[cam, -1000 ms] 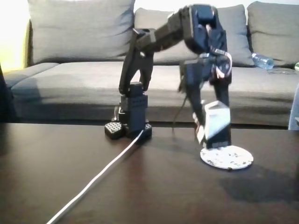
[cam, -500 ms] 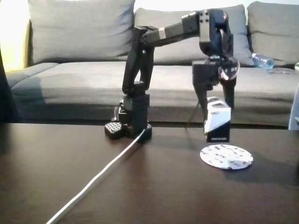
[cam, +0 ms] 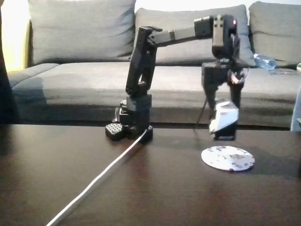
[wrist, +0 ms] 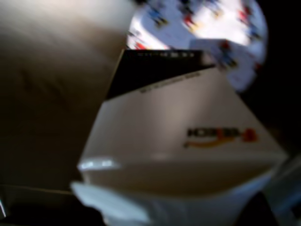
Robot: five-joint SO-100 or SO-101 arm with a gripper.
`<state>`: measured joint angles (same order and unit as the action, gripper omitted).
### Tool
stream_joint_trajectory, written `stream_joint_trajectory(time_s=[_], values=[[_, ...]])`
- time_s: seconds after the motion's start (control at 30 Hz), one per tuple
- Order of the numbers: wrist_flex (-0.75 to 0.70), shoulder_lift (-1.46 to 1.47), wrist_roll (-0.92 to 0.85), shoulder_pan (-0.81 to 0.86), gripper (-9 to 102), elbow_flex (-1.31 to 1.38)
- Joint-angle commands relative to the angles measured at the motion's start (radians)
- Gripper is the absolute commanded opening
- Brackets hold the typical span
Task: Grasp a servo box and put it on the zirlivani.
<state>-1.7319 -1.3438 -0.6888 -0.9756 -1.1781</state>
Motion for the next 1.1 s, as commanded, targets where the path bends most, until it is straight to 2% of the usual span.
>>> stream_joint_trajectory(time_s=[0.0,0.4,0.73,1.07], values=[[0.002,-0.058,-0.008,-0.018,13,-0.048],[0.015,-0.054,-0.032,-0.100,13,-0.057],[0.169,-0.031,-0.038,-0.109,13,-0.069],[0.196,0.051,-0.031,-0.110,13,-0.067]])
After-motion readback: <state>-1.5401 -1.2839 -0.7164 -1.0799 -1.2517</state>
